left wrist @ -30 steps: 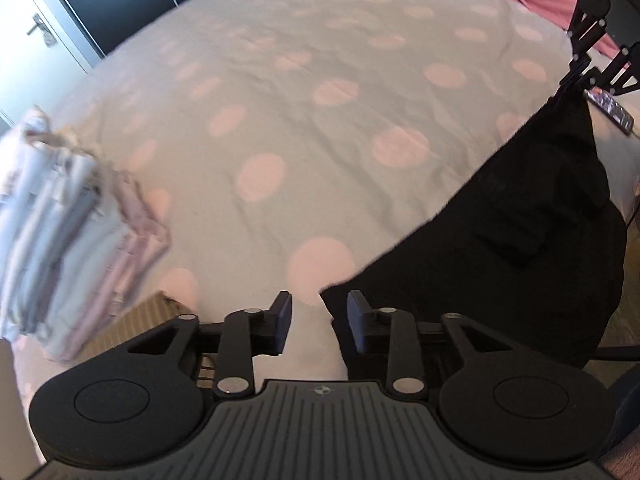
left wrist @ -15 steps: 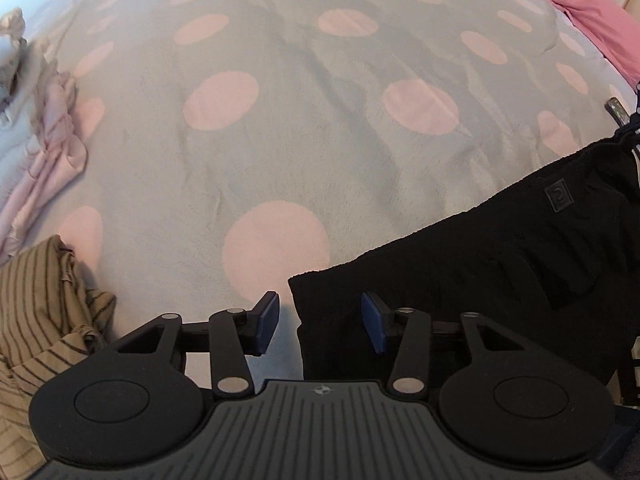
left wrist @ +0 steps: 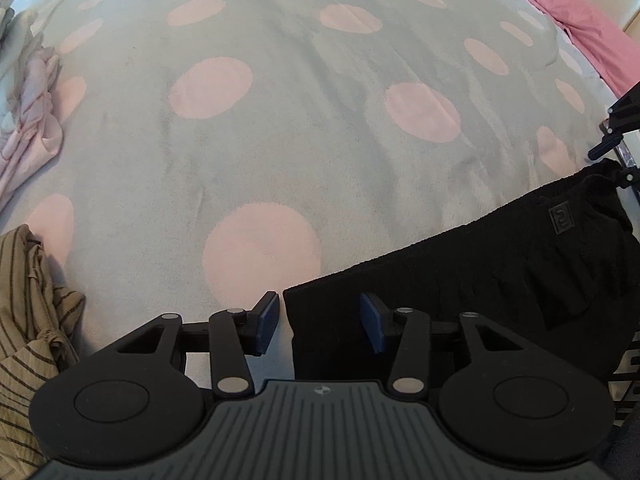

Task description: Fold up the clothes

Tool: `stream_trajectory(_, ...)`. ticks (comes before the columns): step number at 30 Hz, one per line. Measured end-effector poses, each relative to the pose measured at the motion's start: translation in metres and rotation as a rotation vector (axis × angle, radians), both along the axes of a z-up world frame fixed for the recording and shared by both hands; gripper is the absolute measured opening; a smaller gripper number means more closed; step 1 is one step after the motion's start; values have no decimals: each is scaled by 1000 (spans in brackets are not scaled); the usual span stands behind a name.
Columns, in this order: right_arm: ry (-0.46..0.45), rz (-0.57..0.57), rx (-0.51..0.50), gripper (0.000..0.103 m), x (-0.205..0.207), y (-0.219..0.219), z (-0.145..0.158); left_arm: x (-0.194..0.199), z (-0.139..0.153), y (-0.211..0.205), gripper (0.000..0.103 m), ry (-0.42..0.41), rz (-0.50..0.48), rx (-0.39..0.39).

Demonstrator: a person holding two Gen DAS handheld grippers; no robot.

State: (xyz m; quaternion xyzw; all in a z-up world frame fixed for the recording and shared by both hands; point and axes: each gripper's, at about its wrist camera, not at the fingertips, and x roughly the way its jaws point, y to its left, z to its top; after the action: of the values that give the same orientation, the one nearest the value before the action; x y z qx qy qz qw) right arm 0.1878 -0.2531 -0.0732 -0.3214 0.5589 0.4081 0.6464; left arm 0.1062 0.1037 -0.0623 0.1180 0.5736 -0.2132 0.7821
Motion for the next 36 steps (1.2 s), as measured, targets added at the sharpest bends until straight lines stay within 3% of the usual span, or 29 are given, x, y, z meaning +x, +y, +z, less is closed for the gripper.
stream_trajectory(1,-2,12,4,28,-2,0,0,0,0,-1,37,-2,-1,0)
stream_trajectory(3,-7,37,6,18,-7,1,-1,0,1,-3,33,-6,-3,-1)
stream_trajectory(8,-51,79,-13,13,-20,7,4,-1,4,-7,12,-15,-8,-2)
stream_trajectory(15,-182,77,-26,11,-39,15,30,-15,26,-16,8,-117,9,59)
stream_trajectory(19,-282,51,-31,11,-50,13,59,-23,61,-17,8,-222,18,66)
stream_trajectory(23,-429,25,-46,11,-60,13,91,-30,104,-12,8,-338,61,22)
stream_trajectory(28,-633,-57,5,11,-71,10,152,-36,164,-14,8,-495,113,-37)
stream_trajectory(36,-968,-144,-29,11,-99,-2,244,-60,252,-30,8,-725,96,-143)
